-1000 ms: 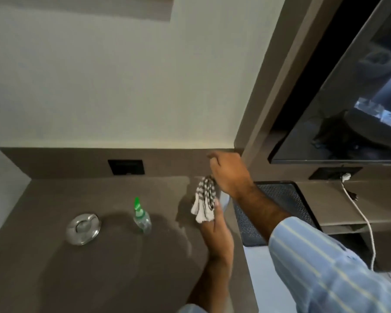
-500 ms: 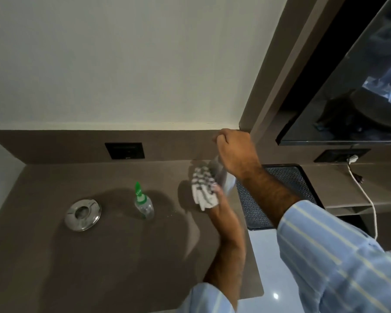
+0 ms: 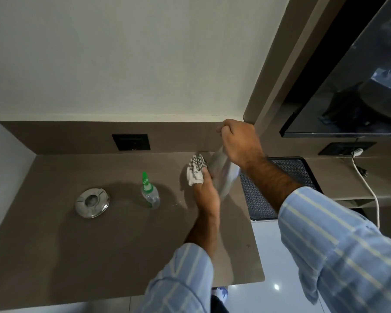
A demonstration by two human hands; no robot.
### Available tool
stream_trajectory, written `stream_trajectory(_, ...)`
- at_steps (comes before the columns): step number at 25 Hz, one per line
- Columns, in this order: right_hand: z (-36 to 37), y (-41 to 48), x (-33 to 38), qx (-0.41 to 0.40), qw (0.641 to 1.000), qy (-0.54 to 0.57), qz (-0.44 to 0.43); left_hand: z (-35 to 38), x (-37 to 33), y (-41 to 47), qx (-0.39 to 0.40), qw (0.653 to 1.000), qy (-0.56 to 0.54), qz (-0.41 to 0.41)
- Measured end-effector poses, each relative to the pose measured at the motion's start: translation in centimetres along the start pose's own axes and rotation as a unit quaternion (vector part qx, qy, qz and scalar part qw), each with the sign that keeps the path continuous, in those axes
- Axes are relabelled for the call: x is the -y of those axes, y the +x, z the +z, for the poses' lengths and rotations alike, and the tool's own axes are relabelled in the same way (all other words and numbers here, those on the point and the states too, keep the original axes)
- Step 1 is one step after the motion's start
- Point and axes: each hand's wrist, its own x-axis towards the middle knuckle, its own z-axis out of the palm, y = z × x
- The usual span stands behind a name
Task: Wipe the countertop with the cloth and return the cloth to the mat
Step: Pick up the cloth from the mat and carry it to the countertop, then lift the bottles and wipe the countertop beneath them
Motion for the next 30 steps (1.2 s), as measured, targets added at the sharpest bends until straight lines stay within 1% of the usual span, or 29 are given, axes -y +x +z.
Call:
stream_trajectory(1, -0.1, 0.0, 0.1, 0.011, 1.0, -0.002, -0.003, -1.4, -0.4, 0.7, 0.013, 0.999, 0.027, -0.012)
stream_trajectory(2, -0.3, -0.1, 0.1, 0.026, 1.0, -0.009, -0.009, -2.5, -1.1, 1.3, 0.022, 0.999, 0.037, 0.002)
stream_trajectory(4, -0.7, -0.2, -0.2, 0.044, 0.998, -0.036, -0.018, -4.2, -3.4, 1.7, 0.013, 0.998, 0.035, 0.06)
stream_trajectory(6, -1.0, -0.7, -0.1, 0.046, 0.996, -0.067, -0.021, -6.7, -5.7, 2.4, -0.032, 0.991, 0.068, 0.114)
stream_trajectory(8, -1.1, -1.3, 0.2, 0.04, 0.995, -0.088, -0.023, -10.6, -7.0, 3.9, -0.087, 0.971, 0.14, 0.173)
stream_trajectory(9, -0.9, -1.6, 0.5, 0.032, 0.994, -0.096, -0.031, -12.7, -6.9, 4.8, -0.101, 0.957, 0.182, 0.204)
stream_trajectory(10, -0.7, -1.9, 0.6, 0.022, 0.993, -0.106, -0.039, -14.7, -6.8, 5.5, -0.095, 0.935, 0.241, 0.242)
stream_trajectory(11, -0.5, -2.0, 0.8, 0.011, 0.992, -0.116, -0.045, -16.3, -6.3, 5.8, -0.072, 0.9, 0.328, 0.28)
stream_trajectory(12, -0.3, -2.1, 1.0, -0.002, 0.99, -0.131, -0.049, -17.3, -5.4, 5.9, -0.033, 0.856, 0.418, 0.303)
stream_trajectory(13, -0.1, -2.2, 1.0, -0.017, 0.987, -0.149, -0.054, -18.1, -4.4, 6.0, 0.021, 0.826, 0.476, 0.3)
stream_trajectory(14, 0.0, -2.2, 1.0, -0.03, 0.984, -0.166, -0.061, -18.4, -3.4, 6.3, 0.068, 0.821, 0.493, 0.279)
stream_trajectory(15, 0.2, -2.3, 1.0, -0.039, 0.981, -0.176, -0.067, -18.6, -2.7, 6.8, 0.091, 0.83, 0.487, 0.257)
stream_trajectory(16, 0.4, -2.3, 0.9, -0.04, 0.98, -0.181, -0.067, -18.6, -2.2, 7.3, 0.094, 0.837, 0.479, 0.248)
stream_trajectory(19, 0.4, -2.1, 0.4, -0.014, 0.985, -0.166, -0.043, -18.5, -1.2, 7.4, 0.078, 0.835, 0.472, 0.27)
stream_trajectory(20, 0.1, -2.1, 0.6, -0.005, 0.983, -0.18, -0.036, -18.5, -0.8, 7.3, 0.062, 0.846, 0.455, 0.271)
stream_trajectory(21, -0.1, -2.3, 0.8, -0.018, 0.975, -0.215, -0.056, -18.5, -0.6, 7.0, 0.04, 0.863, 0.432, 0.258)
stream_trajectory(22, -0.3, -2.7, 1.0, -0.05, 0.961, -0.25, -0.11, -18.5, -0.4, 6.8, 0.022, 0.877, 0.413, 0.245)
stream_trajectory(23, -0.1, -3.5, 1.3, -0.083, 0.945, -0.251, -0.195, -18.4, -0.1, 6.8, 0.015, 0.883, 0.405, 0.237)
stream_trajectory(24, 0.7, -4.7, 1.2, -0.103, 0.928, -0.217, -0.286, -18.3, 0.2, 6.9, 0.021, 0.882, 0.409, 0.234)
stream_trajectory(25, 2.5, -6.3, 0.7, -0.093, 0.922, -0.159, -0.339, -18.1, 0.3, 7.1, 0.038, 0.876, 0.42, 0.233)
stream_trajectory(26, 4.7, -8.3, 0.0, -0.048, 0.938, -0.097, -0.33, -17.7, 0.3, 7.5, 0.055, 0.871, 0.43, 0.23)
stream_trajectory(27, 6.9, -9.9, -0.7, 0.024, 0.965, -0.038, -0.258, -17.0, 0.3, 8.0, 0.07, 0.869, 0.435, 0.223)
stream_trajectory(28, 9.3, -11.2, -1.4, 0.109, 0.982, 0.014, -0.151, -16.3, 0.2, 8.5, 0.083, 0.87, 0.436, 0.213)
stream_trajectory(29, 11.8, -11.9, -2.6, 0.187, 0.98, 0.055, -0.034, -15.5, 0.2, 9.1, 0.099, 0.867, 0.443, 0.206)
stream_trajectory(30, 14.1, -12.1, -3.7, 0.238, 0.964, 0.091, 0.075, -14.8, 0.3, 9.9, 0.116, 0.858, 0.459, 0.2)
